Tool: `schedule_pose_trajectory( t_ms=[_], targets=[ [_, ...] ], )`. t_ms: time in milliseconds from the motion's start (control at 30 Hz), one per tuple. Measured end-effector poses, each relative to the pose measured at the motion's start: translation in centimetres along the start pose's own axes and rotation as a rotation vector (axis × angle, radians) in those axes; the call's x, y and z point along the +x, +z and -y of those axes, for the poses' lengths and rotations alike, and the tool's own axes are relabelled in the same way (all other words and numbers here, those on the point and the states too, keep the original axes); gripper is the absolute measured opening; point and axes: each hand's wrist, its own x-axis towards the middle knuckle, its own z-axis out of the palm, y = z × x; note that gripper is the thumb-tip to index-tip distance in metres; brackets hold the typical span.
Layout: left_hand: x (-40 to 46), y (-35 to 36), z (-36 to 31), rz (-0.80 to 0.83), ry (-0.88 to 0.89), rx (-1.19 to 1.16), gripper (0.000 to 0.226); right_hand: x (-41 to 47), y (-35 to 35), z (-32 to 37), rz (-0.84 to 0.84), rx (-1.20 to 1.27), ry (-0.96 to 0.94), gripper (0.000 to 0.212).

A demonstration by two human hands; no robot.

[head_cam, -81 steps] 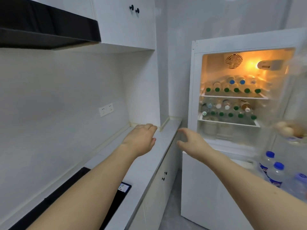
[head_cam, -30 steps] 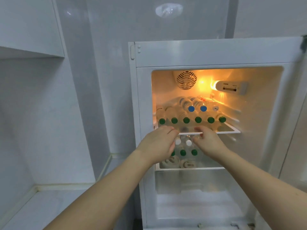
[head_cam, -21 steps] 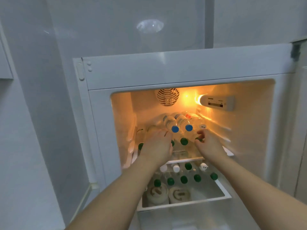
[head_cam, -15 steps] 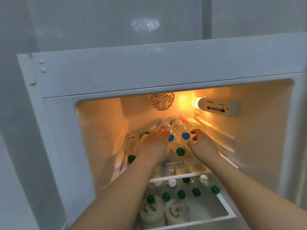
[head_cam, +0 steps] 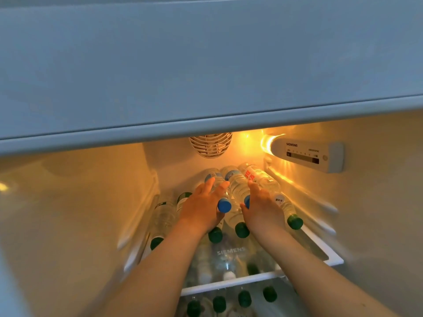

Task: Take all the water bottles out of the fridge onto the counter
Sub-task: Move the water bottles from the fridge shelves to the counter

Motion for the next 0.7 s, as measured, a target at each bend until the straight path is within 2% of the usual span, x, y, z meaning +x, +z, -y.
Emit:
schedule_pose_trajectory(
  t_ms=[100, 200, 333, 433, 500, 567, 633, 700],
  targets=[
    [-0.2, 0.0, 0.3, -0.024, 0.005, 0.007, 0.069, 0.1, -0.1, -0.6, 0.035, 0.099, -0.002, 0.061],
    [-0.8, -0.5, 0.4, -0.056, -0.005, -0.112, 0.066, -0.5, -0.9, -0.9, 0.027, 0.311, 0.013, 0.061],
    [-2.4, -3.1, -0.1, -0.35, -0.075, -0.463, 0.054, -1.1, -3.7, -0.6, -0.089, 0.462, -0.054, 0.055],
    [-3.3, -5.1, -0.8, -0.534, -0.22, -0.847, 0.041, -0.9, -6.0, 0.1, -0.195, 0.597, -0.094, 0.037],
    [-3.3, -6.2, -1.6, -0.711, -0.276, -1.028, 0.024, -0.9, -6.9, 1.0, -0.31, 0.776, -0.085, 0.029],
    [-3.2, -7.4, -2.7, -0.88, -0.375, -1.174, 0.015, -1.0, -7.3, 2.1, -0.375, 1.006, 0.001, 0.029],
    [-2.8, -8.3, -3.3, -0.959, -0.46, -1.318, 0.021, -1.0, -7.9, 3.1, -0.443, 1.185, 0.1, 0.027],
    [-2.7, -8.7, -3.5, -0.956, -0.499, -1.412, 0.024, -0.9, -8.5, 3.5, -0.543, 1.232, 0.153, 0.024]
  ],
)
